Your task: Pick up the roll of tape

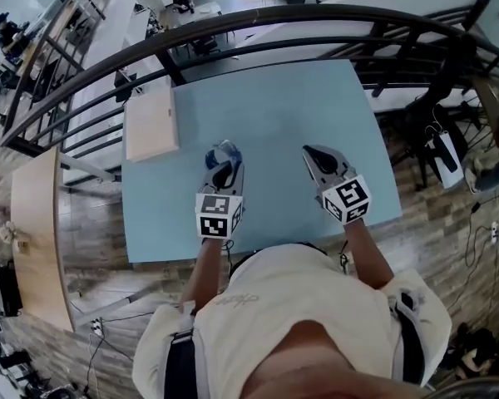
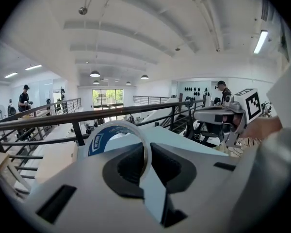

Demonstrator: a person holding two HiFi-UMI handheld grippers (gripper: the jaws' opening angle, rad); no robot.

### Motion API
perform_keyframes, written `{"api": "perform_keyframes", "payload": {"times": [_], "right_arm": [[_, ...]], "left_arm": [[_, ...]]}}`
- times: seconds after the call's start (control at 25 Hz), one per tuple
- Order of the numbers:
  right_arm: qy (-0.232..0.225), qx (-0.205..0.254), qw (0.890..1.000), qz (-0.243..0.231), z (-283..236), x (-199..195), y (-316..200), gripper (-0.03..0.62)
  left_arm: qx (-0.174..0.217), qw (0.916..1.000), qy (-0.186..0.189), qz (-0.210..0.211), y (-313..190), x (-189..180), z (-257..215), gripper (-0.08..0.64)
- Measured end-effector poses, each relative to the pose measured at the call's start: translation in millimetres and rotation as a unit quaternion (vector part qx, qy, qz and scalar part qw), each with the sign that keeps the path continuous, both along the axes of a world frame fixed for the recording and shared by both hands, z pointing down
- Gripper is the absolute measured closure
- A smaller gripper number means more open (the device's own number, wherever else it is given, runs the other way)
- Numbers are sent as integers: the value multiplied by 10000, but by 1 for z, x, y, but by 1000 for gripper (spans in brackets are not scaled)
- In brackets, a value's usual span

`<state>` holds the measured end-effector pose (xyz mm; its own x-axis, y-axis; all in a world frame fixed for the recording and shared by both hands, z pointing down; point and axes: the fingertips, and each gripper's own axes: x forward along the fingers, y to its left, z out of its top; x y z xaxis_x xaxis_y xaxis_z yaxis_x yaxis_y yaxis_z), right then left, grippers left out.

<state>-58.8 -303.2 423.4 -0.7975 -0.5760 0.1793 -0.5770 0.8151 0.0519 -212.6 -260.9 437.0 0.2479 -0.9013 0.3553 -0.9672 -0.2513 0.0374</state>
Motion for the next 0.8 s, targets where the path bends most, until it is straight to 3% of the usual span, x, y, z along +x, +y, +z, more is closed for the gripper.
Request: {"api": "perform_keyframes", "payload": {"times": [0.8], "right_arm": [[-298,863,9958,-80,-88,4,4,588]], "left_arm": [[902,9958,-54,-123,-9,-9,-83,503]]}}
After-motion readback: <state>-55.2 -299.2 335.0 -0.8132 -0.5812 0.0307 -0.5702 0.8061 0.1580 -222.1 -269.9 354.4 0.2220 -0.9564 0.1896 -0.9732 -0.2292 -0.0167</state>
